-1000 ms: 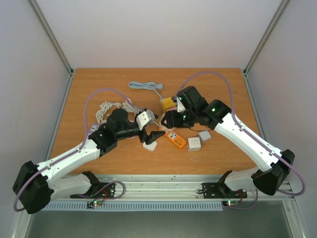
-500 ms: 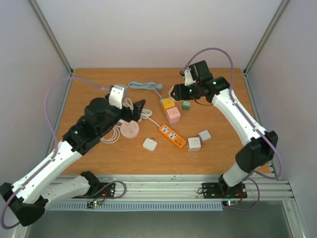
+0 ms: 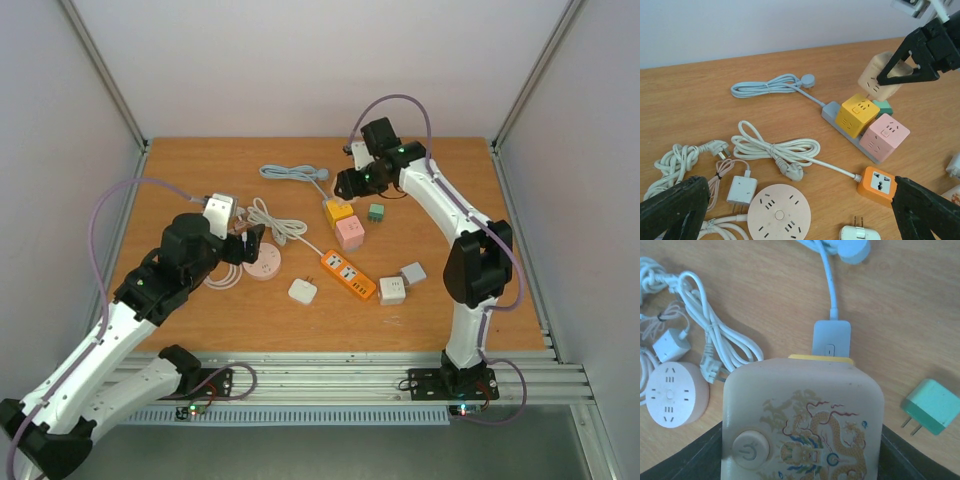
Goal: Insert the plug
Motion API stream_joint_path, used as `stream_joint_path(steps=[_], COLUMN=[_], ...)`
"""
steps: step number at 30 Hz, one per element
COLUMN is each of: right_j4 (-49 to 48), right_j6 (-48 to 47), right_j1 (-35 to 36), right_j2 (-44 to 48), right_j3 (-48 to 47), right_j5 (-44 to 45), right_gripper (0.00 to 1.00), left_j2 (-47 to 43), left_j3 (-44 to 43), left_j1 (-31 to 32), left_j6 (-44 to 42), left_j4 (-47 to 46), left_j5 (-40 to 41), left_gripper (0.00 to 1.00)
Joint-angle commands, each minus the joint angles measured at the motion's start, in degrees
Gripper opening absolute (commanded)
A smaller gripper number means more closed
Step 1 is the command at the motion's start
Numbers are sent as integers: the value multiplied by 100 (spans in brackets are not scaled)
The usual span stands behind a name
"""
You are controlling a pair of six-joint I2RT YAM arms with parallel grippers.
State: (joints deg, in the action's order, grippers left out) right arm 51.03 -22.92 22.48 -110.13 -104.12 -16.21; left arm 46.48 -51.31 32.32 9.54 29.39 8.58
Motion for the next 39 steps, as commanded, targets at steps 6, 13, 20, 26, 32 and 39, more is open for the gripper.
stream_joint_path(steps=[6,13,20,26,32,39], right_j4=[249,164,110,152,187,184], right_j6=[-129,-22,33,86,92,216], right_j1=[-24,-24,-24,-25,-25,-20], right_j2=[-266,-392,-530,-628,-718,-522], right_j3=[-209,-234,-245,-300,-314,-431], right_j5=[126,239,328,286,346,225], right_gripper=[47,47,47,46,46,44], left_j2=[-66,-69,-78,-117,-279,-262], left_j3=[58,85,112,132,233,227], left_j1=[-24,-24,-24,-24,-24,-24], left_j6=[-198,-194,-204,-198,-223,-225], left_j4=[-221,-259,-260,-299,-437,-425], left_j5=[160,148,188,152,140,136], left_gripper=[99,99,99,99,99,99])
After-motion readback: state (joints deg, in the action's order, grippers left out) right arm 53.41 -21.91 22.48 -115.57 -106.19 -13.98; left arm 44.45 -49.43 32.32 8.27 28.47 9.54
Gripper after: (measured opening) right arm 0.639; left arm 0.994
